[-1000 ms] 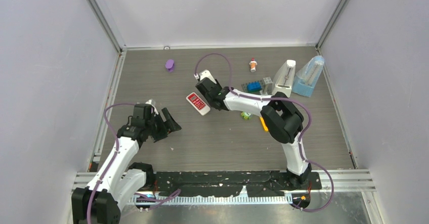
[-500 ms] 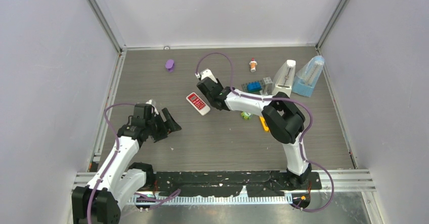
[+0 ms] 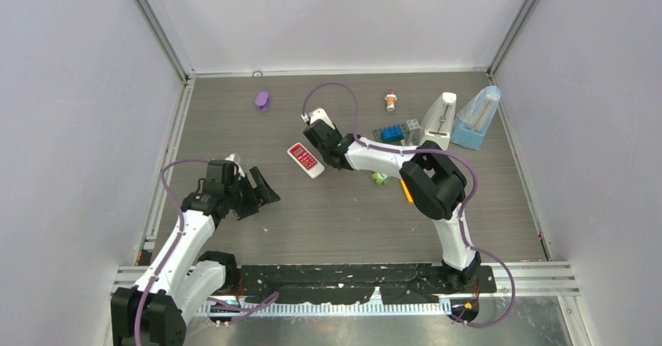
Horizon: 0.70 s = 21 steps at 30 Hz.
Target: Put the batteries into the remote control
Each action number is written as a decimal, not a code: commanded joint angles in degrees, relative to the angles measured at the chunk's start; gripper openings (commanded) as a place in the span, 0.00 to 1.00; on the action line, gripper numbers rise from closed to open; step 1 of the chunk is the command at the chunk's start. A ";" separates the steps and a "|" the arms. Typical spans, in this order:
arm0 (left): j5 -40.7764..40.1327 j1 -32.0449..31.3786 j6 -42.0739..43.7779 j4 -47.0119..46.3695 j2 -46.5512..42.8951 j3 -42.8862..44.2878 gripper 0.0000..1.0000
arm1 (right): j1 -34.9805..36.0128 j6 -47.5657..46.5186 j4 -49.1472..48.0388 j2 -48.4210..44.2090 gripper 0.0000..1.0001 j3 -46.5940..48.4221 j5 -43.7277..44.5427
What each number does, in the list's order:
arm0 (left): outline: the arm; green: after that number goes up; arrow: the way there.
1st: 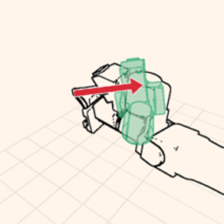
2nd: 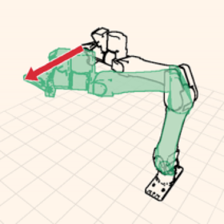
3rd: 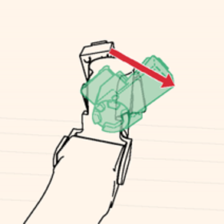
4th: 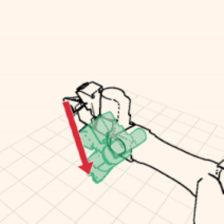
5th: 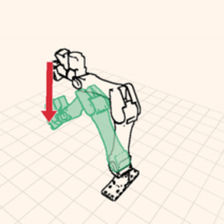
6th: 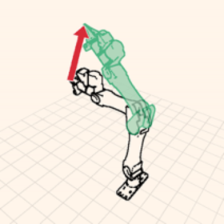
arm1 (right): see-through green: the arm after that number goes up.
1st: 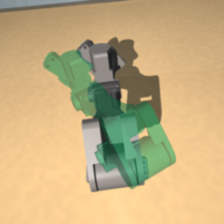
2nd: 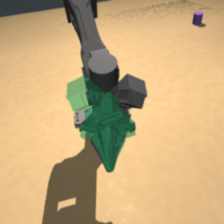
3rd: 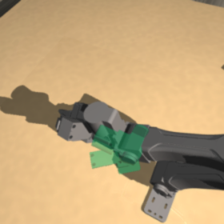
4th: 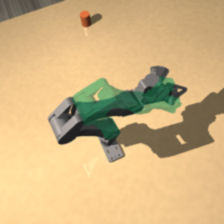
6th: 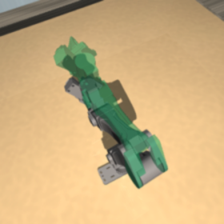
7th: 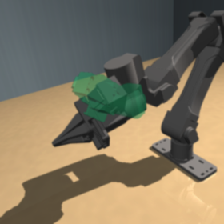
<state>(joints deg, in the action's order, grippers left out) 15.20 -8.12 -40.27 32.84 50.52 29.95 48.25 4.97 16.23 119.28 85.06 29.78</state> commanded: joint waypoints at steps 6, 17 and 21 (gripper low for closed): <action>0.71 0.30 -0.25 -1.22 -1.12 0.29 0.77 | 1.56 5.42 -0.02 -2.25 0.39 -3.36 -7.05; 0.44 0.30 0.74 1.33 -5.31 1.45 0.77 | 1.54 7.86 2.92 -10.57 0.44 -2.63 -5.36; -1.00 0.30 2.95 4.94 -10.31 5.05 0.83 | 1.35 9.20 6.17 -17.65 0.54 -3.92 -3.96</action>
<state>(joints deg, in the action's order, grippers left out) 15.16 -8.12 -39.75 34.65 44.69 30.09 49.69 11.79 19.77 111.72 81.10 23.31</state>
